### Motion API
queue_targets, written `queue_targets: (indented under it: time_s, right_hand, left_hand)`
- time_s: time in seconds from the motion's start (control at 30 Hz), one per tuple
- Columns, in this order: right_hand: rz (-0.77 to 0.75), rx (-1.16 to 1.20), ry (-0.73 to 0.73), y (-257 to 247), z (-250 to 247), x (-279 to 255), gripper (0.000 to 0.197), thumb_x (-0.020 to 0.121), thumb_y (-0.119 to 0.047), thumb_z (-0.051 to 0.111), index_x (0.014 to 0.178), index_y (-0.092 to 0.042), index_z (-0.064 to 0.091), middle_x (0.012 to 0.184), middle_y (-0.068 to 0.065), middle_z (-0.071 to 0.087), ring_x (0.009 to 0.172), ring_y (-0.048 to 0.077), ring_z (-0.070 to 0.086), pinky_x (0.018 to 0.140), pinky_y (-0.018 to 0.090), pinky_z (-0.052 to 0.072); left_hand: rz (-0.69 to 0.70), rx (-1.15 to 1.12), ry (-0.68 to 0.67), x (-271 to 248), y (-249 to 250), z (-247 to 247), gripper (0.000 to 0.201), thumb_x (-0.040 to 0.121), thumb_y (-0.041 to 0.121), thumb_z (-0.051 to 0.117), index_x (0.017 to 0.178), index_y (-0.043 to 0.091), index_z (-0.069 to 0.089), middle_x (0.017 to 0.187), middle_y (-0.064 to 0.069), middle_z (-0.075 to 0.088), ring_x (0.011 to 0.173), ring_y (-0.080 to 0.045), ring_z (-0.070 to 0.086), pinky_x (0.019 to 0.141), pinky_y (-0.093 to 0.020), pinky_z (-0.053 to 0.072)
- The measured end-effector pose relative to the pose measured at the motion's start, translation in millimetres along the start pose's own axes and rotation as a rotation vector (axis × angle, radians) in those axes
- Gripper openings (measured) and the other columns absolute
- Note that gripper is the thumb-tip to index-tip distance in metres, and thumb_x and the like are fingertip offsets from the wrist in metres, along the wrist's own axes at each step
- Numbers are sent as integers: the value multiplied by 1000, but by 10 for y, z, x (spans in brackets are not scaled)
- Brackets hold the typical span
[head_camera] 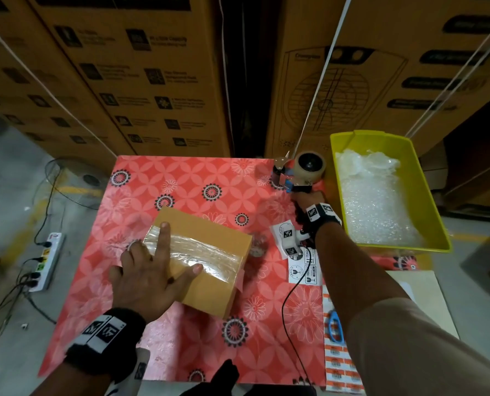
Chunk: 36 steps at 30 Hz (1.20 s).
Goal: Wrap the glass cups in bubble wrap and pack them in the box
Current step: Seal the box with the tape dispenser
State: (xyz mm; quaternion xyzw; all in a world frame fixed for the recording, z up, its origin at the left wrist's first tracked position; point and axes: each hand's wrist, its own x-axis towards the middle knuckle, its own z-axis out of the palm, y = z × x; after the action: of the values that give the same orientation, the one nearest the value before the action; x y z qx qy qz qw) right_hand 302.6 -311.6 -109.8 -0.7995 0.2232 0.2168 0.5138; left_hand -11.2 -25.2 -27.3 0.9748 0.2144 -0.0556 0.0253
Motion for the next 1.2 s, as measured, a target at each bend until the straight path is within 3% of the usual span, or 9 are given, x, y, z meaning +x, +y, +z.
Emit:
queue_targets:
  time_s: [0.1, 0.2, 0.4, 0.67, 0.77, 0.87, 1.0, 1.1, 1.2]
  right_hand:
    - [-138, -251, 66, 45, -4, 12, 7, 89, -12, 67, 95, -11, 72, 99, 13, 78, 95, 35, 75, 87, 44, 63]
    - [-197, -331, 104, -16, -38, -188, 28, 96, 3, 59, 122, -4, 67, 126, 18, 70, 122, 35, 65, 102, 39, 53]
    - [-433, -324, 329, 260, 54, -786, 65, 83, -5, 63, 144, 6, 43, 141, 27, 49, 130, 46, 49, 109, 51, 44]
    - [-480, 423, -262, 1050, 445, -2626, 78, 97, -41, 57, 164, -47, 19, 171, -27, 17, 157, -2, 17, 123, 39, 23]
    - [-481, 389, -433, 1169, 712, -2844, 78, 102, -44, 52, 164, -51, 6, 173, -26, 5, 158, -3, 13, 129, 48, 17]
    - [-507, 355, -473, 1196, 872, -2930, 87, 101, -47, 57, 164, -51, -3, 173, -25, 11, 158, 2, 21, 126, 40, 27]
    - [-415, 226, -521, 1319, 840, -2889, 98, 92, -73, 57, 160, -56, -12, 174, -22, 0, 159, 4, 13, 127, 46, 23]
    - [-333, 118, -609, 1424, 741, -2809, 103, 85, -85, 56, 161, -57, -7, 175, -14, 12, 159, 13, 19, 126, 55, 23]
    - [-399, 73, -438, 1306, 651, -2876, 90, 95, -76, 43, 163, -51, -11, 175, -19, -4, 162, 12, 0, 129, 54, 6]
  left_hand:
    - [-6, -1, 2, -1, -1, 12, 114, 78, 103, 16, 169, 37, -6, 121, -17, 45, 107, -36, 48, 84, -51, 39]
    - [-20, -21, -34, 4, 10, -10, 115, 76, 104, 13, 166, 39, -15, 127, -16, 42, 115, -35, 45, 89, -52, 37]
    - [-26, -2, -85, -4, 43, -88, 115, 75, 104, 4, 164, 37, -25, 131, -18, 39, 116, -35, 41, 90, -49, 34]
    - [-68, 41, -150, -88, 76, -68, 116, 73, 102, -8, 162, 31, -29, 145, -29, 38, 131, -44, 41, 103, -56, 38]
    - [-50, 62, -152, -91, 90, -87, 117, 74, 101, -7, 163, 28, -27, 139, -28, 39, 124, -43, 44, 100, -54, 39]
    - [-43, 65, -157, -86, 97, -87, 116, 76, 101, -4, 163, 27, -27, 138, -28, 39, 124, -41, 43, 101, -54, 38]
    - [-38, 42, -171, -81, 92, -73, 117, 76, 101, -5, 164, 25, -26, 140, -28, 35, 125, -42, 40, 101, -55, 37]
    - [-2, -38, -184, -111, 87, -110, 111, 84, 96, 2, 164, 25, -24, 168, -24, 3, 147, -46, 22, 110, -65, 31]
    - [276, -132, -104, -188, 134, -157, 89, 97, 82, 9, 166, 33, -20, 174, -8, -26, 161, -40, -16, 123, -71, 6]
